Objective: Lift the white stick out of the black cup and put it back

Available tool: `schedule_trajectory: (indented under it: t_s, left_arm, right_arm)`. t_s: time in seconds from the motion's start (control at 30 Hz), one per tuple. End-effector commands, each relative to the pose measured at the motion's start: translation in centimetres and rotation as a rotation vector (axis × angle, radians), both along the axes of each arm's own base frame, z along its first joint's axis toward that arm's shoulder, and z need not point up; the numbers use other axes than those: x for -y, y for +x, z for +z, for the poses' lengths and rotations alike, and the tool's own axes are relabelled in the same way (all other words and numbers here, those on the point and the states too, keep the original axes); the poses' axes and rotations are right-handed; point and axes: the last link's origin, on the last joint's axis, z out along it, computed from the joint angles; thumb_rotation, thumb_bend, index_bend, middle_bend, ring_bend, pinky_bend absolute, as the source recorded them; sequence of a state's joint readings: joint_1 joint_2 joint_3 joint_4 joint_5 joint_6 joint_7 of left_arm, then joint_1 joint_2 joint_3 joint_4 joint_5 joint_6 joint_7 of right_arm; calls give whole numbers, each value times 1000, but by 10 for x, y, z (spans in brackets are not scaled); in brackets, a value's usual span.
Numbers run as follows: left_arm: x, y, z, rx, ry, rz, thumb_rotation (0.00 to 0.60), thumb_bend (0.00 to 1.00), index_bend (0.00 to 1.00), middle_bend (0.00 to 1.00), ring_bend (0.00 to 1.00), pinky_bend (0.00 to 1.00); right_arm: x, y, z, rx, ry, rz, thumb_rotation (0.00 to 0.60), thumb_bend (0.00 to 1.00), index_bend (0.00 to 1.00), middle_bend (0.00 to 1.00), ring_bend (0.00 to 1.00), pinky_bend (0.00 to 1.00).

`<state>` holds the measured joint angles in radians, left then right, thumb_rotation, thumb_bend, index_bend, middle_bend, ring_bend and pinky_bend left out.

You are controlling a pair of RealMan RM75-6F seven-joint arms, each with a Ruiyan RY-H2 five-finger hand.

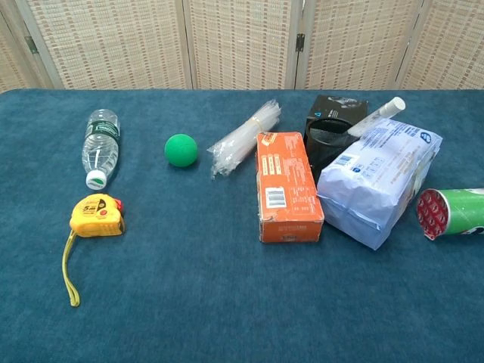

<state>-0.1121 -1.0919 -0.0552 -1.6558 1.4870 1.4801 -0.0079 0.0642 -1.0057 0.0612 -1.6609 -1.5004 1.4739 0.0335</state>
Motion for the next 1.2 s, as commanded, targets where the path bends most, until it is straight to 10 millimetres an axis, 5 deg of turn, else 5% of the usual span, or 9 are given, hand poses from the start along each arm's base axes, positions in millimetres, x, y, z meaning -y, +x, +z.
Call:
schedule_trajectory:
  t_s: [0.03, 0.27, 0.77, 1.2]
  left_arm:
    - [0, 0, -1, 0, -2, 3, 600, 289, 140, 123, 132, 135]
    - [1, 0, -1, 2, -3, 3, 600, 287, 140, 122, 132, 135]
    - [1, 2, -1, 7, -2, -6, 600, 288, 139, 123, 132, 135]
    - [5, 3, 1, 21, 4, -9, 600, 287, 139, 122, 132, 135]
  right_arm:
    - [2, 1, -1, -1, 6, 1, 600, 65, 37, 152, 25, 156]
    - [3, 0, -1, 3, 10, 1, 600, 152, 37, 155, 24, 156]
    - [12, 1, -4, 76, 27, 7, 600, 153, 41, 170, 22, 156]
    - [94, 27, -39, 208, 144, 35, 600, 219, 193, 213, 23, 154]
